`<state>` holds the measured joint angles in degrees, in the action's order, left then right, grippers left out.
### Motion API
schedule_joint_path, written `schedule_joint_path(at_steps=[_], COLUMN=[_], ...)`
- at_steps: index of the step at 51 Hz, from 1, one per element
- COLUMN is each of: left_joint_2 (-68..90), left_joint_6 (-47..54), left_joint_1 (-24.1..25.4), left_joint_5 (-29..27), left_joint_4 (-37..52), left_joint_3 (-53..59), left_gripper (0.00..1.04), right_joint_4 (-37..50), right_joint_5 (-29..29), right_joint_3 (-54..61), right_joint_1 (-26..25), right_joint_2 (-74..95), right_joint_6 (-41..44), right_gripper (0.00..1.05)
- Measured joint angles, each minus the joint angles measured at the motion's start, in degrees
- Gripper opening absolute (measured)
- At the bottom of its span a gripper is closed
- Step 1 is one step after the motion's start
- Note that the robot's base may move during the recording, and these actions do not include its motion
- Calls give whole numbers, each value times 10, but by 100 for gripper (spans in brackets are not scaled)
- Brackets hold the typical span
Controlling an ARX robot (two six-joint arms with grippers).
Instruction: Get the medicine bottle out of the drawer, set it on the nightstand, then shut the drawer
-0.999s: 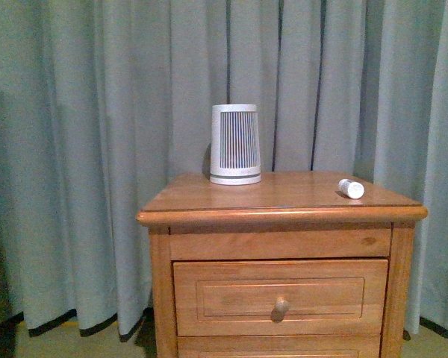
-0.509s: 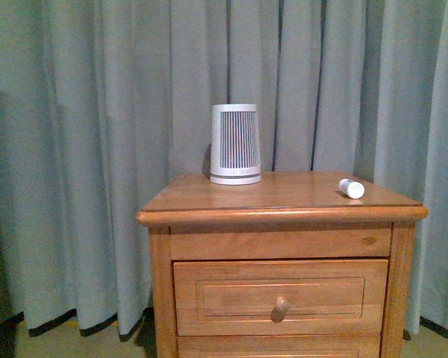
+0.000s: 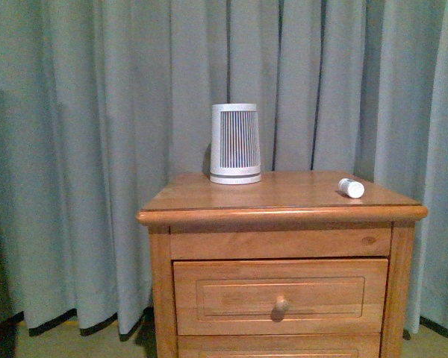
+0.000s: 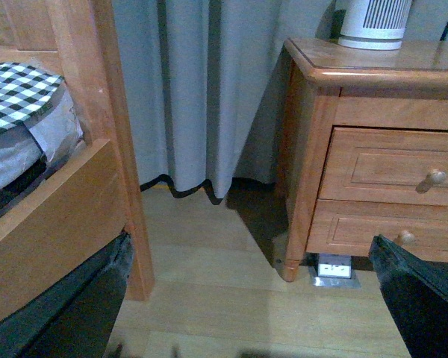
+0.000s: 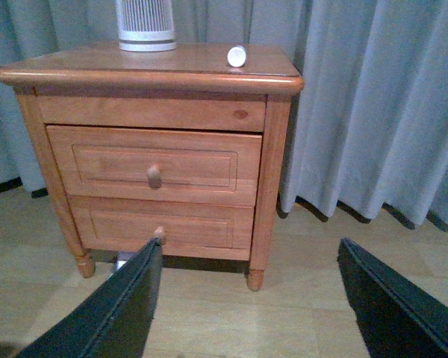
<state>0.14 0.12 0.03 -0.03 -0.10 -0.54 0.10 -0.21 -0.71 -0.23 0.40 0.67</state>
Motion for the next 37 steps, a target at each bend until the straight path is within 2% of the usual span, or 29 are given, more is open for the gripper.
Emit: schedule_joint_path(at_steps=[3, 5, 37], left_joint_2=[0, 0, 0], left_joint_6=[0, 0, 0], left_joint_1=[0, 0, 0], left_joint_5=[0, 0, 0], left_joint_4=[0, 0, 0], left_joint_3=[0, 0, 0], left_gripper=[98, 98, 98], right_joint_4=[0, 0, 0], right_joint_5=[0, 0, 0], right_joint_3=[0, 0, 0], right_joint_1=[0, 0, 0], right_joint_2=[0, 0, 0], right_joint_6=[0, -1, -1], right_gripper=[97, 99, 98])
